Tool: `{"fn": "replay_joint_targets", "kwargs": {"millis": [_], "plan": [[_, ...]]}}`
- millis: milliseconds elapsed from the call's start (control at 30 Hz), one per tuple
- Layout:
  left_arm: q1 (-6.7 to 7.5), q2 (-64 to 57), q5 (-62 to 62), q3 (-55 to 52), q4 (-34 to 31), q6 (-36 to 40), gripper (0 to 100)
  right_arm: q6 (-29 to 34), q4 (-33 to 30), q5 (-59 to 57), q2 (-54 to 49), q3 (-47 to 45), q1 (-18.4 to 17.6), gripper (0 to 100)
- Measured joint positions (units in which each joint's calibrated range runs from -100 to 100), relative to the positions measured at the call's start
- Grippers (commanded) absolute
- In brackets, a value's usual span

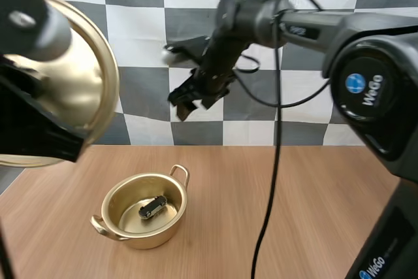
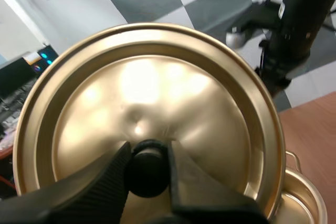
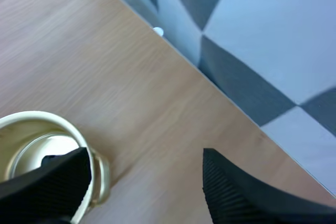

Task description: Open the pot, put the car inside, and close it

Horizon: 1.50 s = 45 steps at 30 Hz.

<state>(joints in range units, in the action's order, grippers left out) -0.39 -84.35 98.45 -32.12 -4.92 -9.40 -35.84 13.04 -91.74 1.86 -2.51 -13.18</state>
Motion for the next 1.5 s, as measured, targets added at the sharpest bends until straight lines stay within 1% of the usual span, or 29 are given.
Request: {"fn": "replay_joint_targets", "kwargs": {"millis": [333,400,467,600,733,767,800,867,1100,1233,1500], "plan": [[0.00,13.57,-22.61,-15.81,4.92,-1.91,0,-1.08,0.85,-5.40,-18.19,0.00,11.36,100],[0.00,16.98,-26.54,-18.36,4.92,-1.91,0,-1.08,0.85,-6.29,-22.38,0.00,13.14,100],[0.00,20.20,-29.28,-20.37,4.92,-1.91,0,-1.08,0.85,-6.45,-25.97,0.00,13.98,100],[0.00,27.69,-30.37,-23.25,7.29,-2.78,0,-1.08,1.88,-7.00,-33.50,0.00,14.14,100],[0.00,29.15,-30.37,-23.74,8.14,-3.38,0,-1.08,2.14,-7.00,-34.70,0.00,14.14,100],[0.00,31.05,-30.37,-24.25,9.08,-4.00,0,-1.08,2.29,-7.00,-37.10,0.00,14.14,100],[0.00,35.15,-30.53,-25.13,11.31,-5.21,0,-1.08,2.39,-7.00,-43.83,0.00,14.14,100],[0.00,39.44,-30.44,-25.28,12.13,-5.33,0,-1.08,2.09,-8.26,-46.00,0.00,14.14,100],[0.00,43.43,-24.68,-25.28,13.54,-6.38,0,-0.38,2.09,-8.26,-46.79,0.00,14.14,100],[0.00,44.74,-23.72,-25.28,15.02,-7.10,0,0.29,2.09,-8.26,-46.93,0.00,14.14,100],[0.00,48.15,-21.29,-25.28,15.30,-7.10,0,0.49,2.09,-8.26,-47.29,0.00,14.14,100]]}}
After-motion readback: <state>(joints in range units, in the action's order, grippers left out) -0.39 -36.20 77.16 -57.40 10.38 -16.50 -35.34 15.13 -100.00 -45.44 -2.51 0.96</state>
